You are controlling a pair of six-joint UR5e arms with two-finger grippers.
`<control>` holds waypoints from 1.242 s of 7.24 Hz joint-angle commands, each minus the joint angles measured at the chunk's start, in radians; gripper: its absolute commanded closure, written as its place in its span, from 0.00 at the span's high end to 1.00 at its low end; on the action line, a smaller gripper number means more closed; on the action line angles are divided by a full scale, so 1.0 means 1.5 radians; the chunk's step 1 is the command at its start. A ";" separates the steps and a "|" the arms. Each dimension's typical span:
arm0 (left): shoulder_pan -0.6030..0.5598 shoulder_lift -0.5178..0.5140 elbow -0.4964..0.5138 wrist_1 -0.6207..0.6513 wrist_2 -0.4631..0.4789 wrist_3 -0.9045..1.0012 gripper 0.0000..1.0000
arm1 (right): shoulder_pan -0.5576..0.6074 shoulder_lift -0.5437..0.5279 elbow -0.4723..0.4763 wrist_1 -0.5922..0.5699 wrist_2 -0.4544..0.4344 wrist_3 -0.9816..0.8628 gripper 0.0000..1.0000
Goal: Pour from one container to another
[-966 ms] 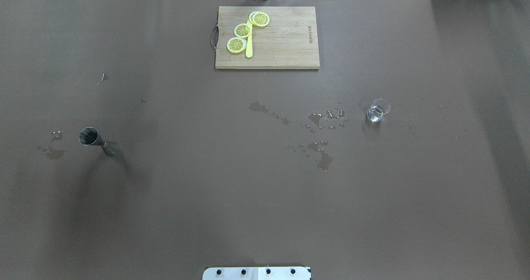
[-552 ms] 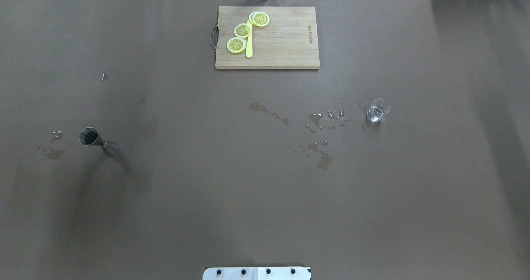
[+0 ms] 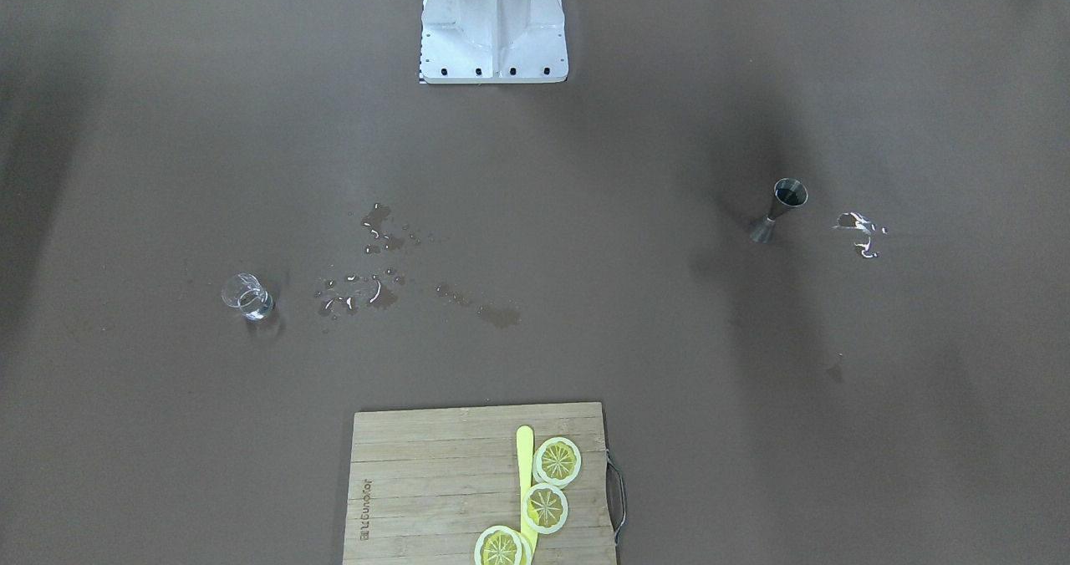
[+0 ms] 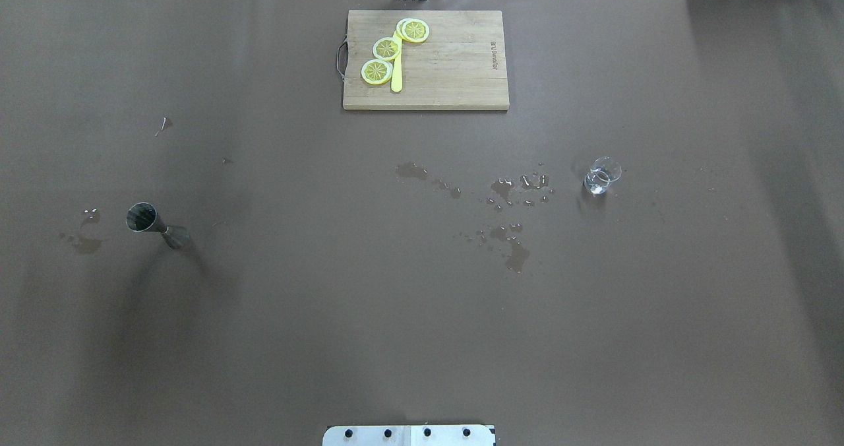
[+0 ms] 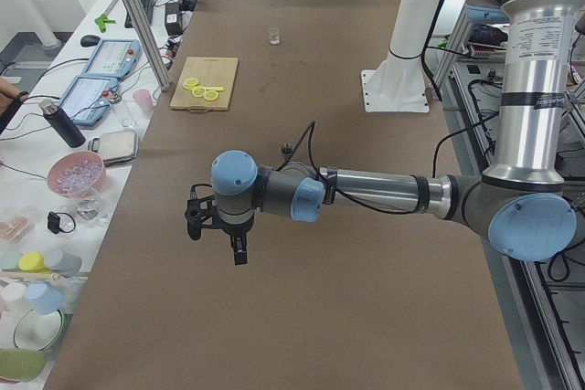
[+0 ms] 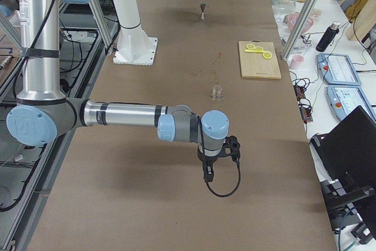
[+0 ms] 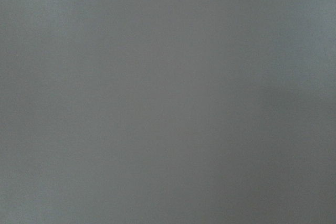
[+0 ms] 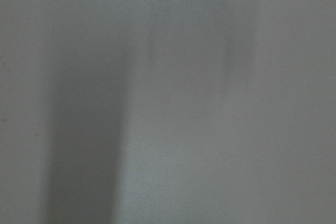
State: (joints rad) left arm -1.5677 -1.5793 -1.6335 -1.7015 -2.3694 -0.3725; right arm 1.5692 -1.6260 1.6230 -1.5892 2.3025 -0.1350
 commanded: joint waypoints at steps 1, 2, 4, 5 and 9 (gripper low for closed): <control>0.000 0.000 -0.002 -0.001 0.000 0.001 0.99 | 0.000 0.000 0.000 0.000 0.000 0.000 1.00; 0.000 0.000 -0.002 -0.001 0.001 0.000 0.99 | 0.000 0.000 -0.001 0.000 0.000 0.000 1.00; 0.001 0.000 0.001 -0.001 0.001 -0.001 0.99 | 0.000 0.000 -0.001 0.000 0.000 0.000 1.00; 0.001 0.000 0.000 -0.001 0.000 -0.001 0.99 | 0.000 0.000 -0.001 0.000 0.000 0.000 1.00; 0.000 0.010 -0.001 -0.002 0.001 0.001 0.99 | 0.000 0.000 0.000 0.000 0.000 0.000 1.00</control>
State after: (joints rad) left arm -1.5676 -1.5681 -1.6351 -1.7031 -2.3685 -0.3715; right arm 1.5693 -1.6260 1.6216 -1.5892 2.3025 -0.1350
